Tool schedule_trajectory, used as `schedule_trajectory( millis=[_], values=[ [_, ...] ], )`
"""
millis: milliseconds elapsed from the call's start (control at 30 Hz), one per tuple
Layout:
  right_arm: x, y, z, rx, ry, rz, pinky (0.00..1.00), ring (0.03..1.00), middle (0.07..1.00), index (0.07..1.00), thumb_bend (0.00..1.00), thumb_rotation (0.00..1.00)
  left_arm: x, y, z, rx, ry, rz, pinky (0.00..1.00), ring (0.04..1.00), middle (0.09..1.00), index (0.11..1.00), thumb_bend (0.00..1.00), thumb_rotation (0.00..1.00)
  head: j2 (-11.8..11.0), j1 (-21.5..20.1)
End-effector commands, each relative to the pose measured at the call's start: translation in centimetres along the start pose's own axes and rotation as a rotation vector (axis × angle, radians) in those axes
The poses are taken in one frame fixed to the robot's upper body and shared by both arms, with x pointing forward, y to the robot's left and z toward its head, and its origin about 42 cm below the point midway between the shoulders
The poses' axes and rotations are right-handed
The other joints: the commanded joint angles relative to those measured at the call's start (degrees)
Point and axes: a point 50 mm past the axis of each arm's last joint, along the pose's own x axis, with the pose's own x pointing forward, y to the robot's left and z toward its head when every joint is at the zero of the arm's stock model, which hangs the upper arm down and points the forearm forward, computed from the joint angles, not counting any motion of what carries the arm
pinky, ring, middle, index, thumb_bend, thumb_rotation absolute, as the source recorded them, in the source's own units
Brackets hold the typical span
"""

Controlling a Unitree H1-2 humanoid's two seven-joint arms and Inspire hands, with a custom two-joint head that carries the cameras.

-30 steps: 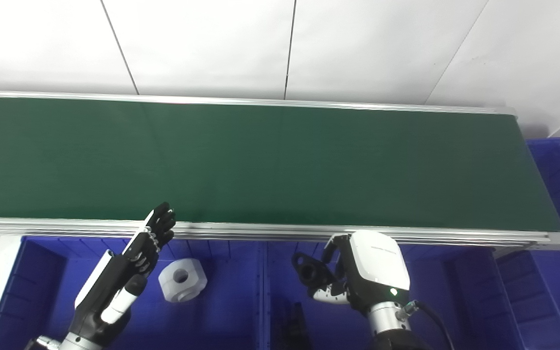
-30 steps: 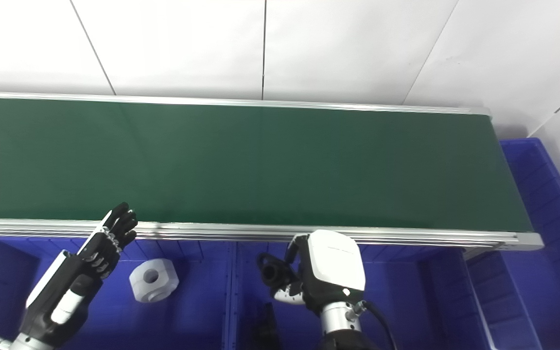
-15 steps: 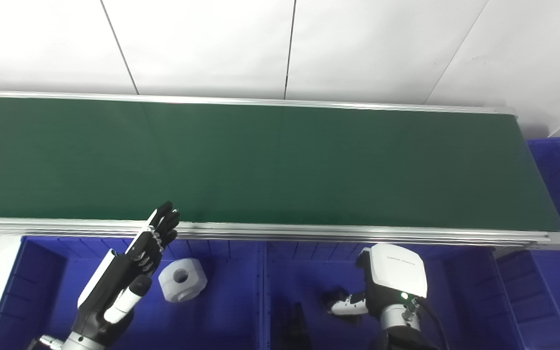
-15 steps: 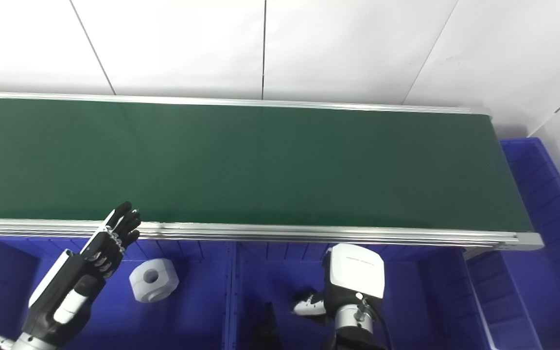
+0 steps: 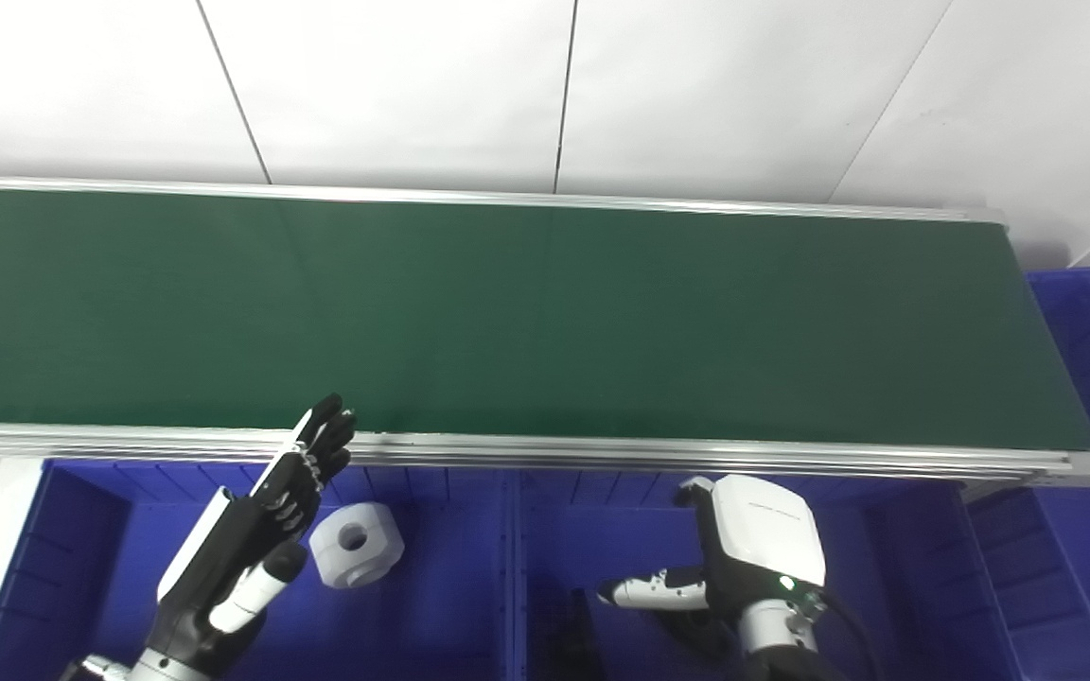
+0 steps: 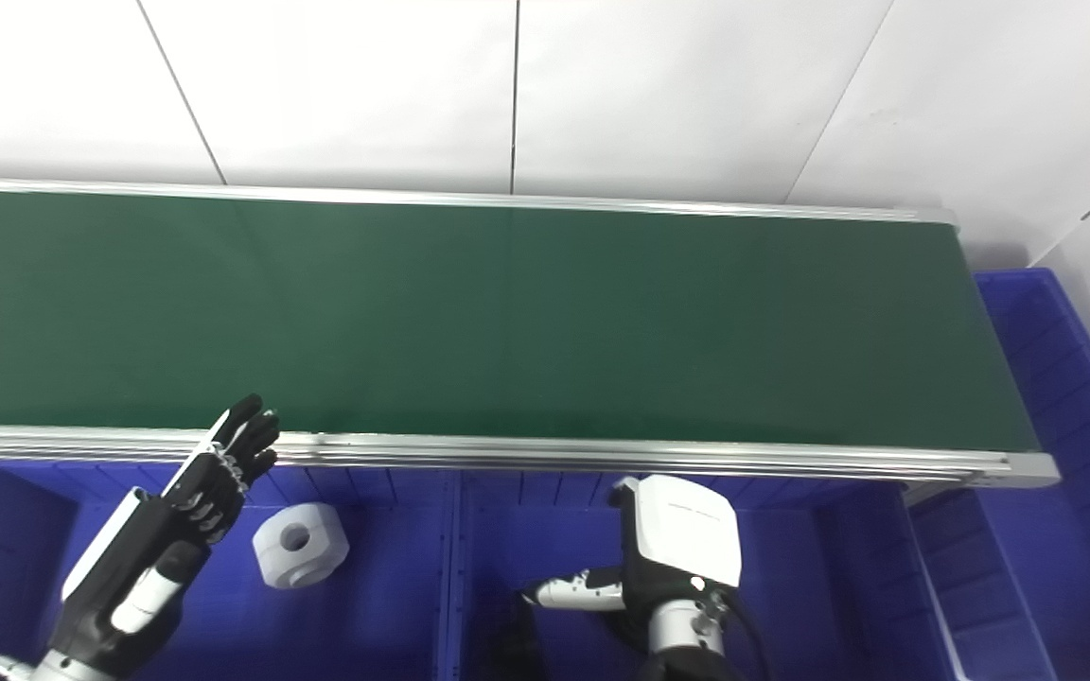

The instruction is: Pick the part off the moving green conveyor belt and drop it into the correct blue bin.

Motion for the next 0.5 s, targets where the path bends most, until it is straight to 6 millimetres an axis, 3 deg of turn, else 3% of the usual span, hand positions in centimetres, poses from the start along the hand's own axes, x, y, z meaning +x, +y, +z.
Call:
schedule_trajectory(
  millis=[0, 33, 67, 100, 167, 200, 300, 467],
  values=[
    [-2.1, -0.9, 1.7, 0.230, -0.129, -0.051, 0.71, 0.775, 0.782, 0.723, 0.85, 0.61, -0.2, -0.6, 0.6, 0.020, -0.031, 0.012, 1.00, 1.000, 0.969, 1.000, 0.69, 0.77, -0.4, 1.7],
    [-2.6, -1.1, 1.9, 0.318, -0.166, -0.042, 0.72, 0.803, 0.808, 0.741, 0.81, 0.70, -0.2, -0.8, 0.5, 0.024, -0.033, 0.017, 1.00, 1.000, 0.964, 1.000, 0.70, 0.76, -0.4, 1.7],
    [-3.5, -1.2, 2.3, 0.525, -0.256, 0.027, 0.72, 0.806, 0.810, 0.743, 0.81, 0.71, -0.3, -0.9, 0.4, 0.030, -0.033, 0.022, 1.00, 1.000, 0.964, 1.000, 0.70, 0.76, -0.6, 2.9],
    [-4.3, -1.1, 2.7, 0.747, -0.335, 0.103, 0.78, 0.856, 0.846, 0.766, 0.83, 0.88, -0.3, -1.1, 0.3, 0.029, -0.035, 0.023, 1.00, 0.994, 0.959, 1.000, 0.70, 0.76, -0.6, 3.9],
    [-5.8, -0.5, 3.5, 1.065, -0.403, 0.187, 0.80, 0.843, 0.833, 0.773, 0.90, 0.97, -0.3, -1.3, 0.3, 0.022, -0.034, 0.020, 1.00, 0.999, 0.962, 1.000, 0.69, 0.75, -0.3, 4.3],
    [-6.4, 0.1, 3.9, 1.129, -0.419, 0.182, 0.78, 0.819, 0.815, 0.769, 0.93, 0.98, -0.3, -1.3, 0.4, 0.021, -0.028, 0.022, 1.00, 0.999, 0.962, 1.000, 0.70, 0.75, 0.1, 4.2],
    [-7.4, 1.2, 4.6, 1.167, -0.469, 0.120, 0.79, 0.798, 0.801, 0.790, 0.91, 1.00, -0.3, -1.2, 0.8, 0.013, -0.019, 0.023, 1.00, 0.999, 0.960, 1.000, 0.73, 0.74, 1.7, 2.2],
    [-5.8, 3.2, 2.9, 1.067, -0.492, 0.007, 0.78, 0.813, 0.817, 0.795, 0.86, 0.98, -0.1, -1.1, 1.2, 0.018, -0.036, 0.012, 1.00, 1.000, 0.969, 1.000, 0.69, 0.76, 3.3, 0.7]
  ],
)
